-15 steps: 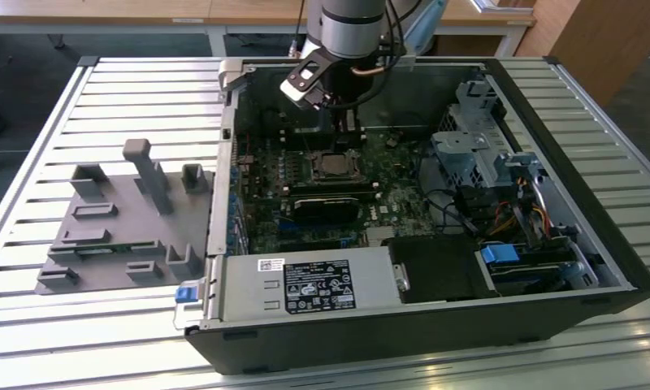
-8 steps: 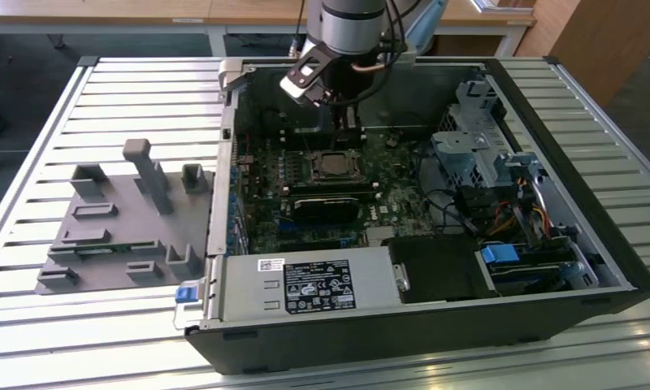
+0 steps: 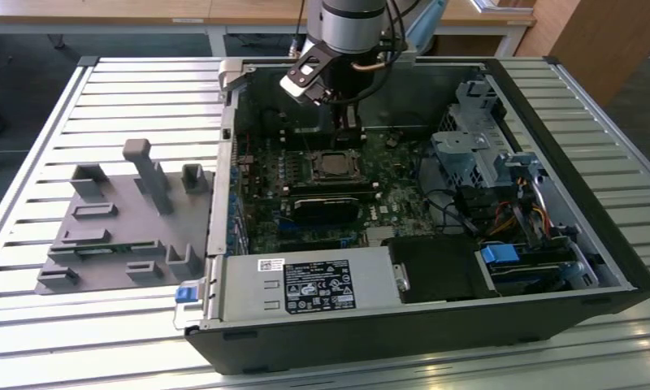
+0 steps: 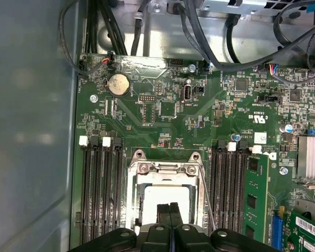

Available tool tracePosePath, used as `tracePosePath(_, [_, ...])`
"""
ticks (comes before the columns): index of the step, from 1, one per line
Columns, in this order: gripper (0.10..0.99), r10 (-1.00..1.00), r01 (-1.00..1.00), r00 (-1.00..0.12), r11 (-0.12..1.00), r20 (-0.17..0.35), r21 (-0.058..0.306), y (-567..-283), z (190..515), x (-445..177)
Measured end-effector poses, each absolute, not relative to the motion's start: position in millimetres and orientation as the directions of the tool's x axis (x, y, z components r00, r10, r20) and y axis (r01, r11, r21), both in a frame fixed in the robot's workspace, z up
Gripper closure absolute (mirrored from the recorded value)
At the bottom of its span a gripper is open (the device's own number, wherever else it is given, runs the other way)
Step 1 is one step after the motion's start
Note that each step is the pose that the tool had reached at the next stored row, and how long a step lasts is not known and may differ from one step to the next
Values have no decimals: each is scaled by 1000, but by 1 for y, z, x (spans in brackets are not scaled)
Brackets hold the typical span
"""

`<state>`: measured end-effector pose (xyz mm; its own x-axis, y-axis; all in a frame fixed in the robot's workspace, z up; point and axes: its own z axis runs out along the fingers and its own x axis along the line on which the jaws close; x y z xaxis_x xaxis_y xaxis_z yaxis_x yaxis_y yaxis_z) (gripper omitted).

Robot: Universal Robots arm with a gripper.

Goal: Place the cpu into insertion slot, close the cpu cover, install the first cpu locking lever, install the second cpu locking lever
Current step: 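Install the first cpu locking lever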

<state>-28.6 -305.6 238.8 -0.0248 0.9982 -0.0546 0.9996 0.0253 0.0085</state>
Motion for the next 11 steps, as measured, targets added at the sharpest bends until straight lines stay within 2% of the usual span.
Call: tracePosePath(11, [980,997,998,-62,62,-55,8,-306,239,-29])
